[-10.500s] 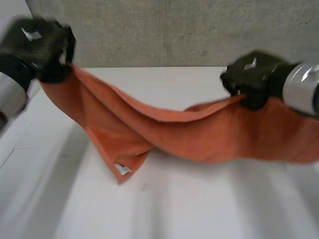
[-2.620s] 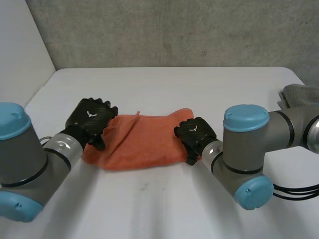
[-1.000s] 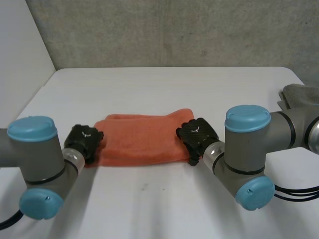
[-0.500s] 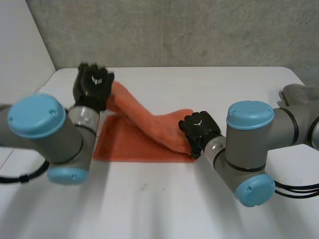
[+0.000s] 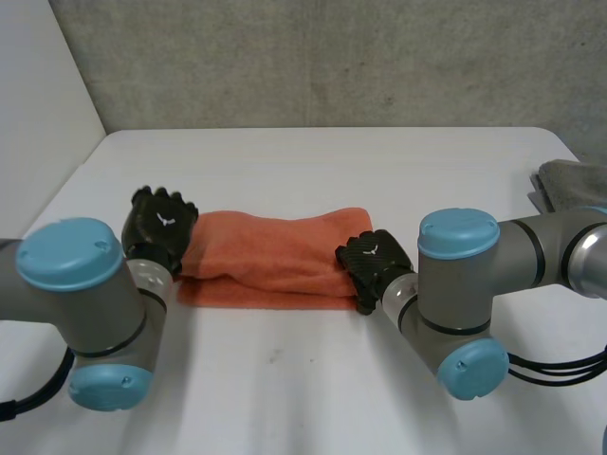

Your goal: Fold the laundry.

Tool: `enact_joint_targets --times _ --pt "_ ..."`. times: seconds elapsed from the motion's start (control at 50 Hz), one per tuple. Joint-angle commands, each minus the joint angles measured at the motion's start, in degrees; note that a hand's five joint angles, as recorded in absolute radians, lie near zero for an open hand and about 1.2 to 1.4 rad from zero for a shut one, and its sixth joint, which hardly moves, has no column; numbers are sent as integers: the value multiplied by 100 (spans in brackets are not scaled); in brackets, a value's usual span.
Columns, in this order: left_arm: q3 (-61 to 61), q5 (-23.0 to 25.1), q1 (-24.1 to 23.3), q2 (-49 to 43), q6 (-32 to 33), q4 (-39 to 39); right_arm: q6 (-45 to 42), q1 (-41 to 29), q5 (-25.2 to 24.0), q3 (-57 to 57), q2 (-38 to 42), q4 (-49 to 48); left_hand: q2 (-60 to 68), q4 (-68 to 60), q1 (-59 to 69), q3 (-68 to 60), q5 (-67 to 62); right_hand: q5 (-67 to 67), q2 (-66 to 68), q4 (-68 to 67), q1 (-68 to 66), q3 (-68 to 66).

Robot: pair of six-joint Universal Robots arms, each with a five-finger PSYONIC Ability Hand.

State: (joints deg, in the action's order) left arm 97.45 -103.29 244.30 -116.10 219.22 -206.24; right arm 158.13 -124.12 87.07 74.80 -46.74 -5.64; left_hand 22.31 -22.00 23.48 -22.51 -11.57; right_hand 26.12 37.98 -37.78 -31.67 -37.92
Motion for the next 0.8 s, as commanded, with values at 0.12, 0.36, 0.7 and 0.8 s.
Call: enact_joint_targets --times 0.12,0.36,0.7,0.8 --pt "19 -59 56 544 -46 13 1440 63 -111 43 -159 -42 69 -100 -48 -49 -143 4388 4202 -4222 -4833 -4208" --pt "63 -59 65 755 -125 215 512 1361 -541 1560 -1388 28 52 -83 -65 -32 -126 4388 4202 -4222 -4833 -4208" --pt "-226 -24 -66 913 -890 497 -1557 1761 -744 1749 -2269 -77 -805 774 -922 825 731 4388 4202 -4222 -4833 -4208" --pt "-455 -42 -260 887 -995 462 -1653 495 -885 1458 -2199 -542 -1007 976 -1124 1027 933 4388 4202 -4222 -4833 -4208"
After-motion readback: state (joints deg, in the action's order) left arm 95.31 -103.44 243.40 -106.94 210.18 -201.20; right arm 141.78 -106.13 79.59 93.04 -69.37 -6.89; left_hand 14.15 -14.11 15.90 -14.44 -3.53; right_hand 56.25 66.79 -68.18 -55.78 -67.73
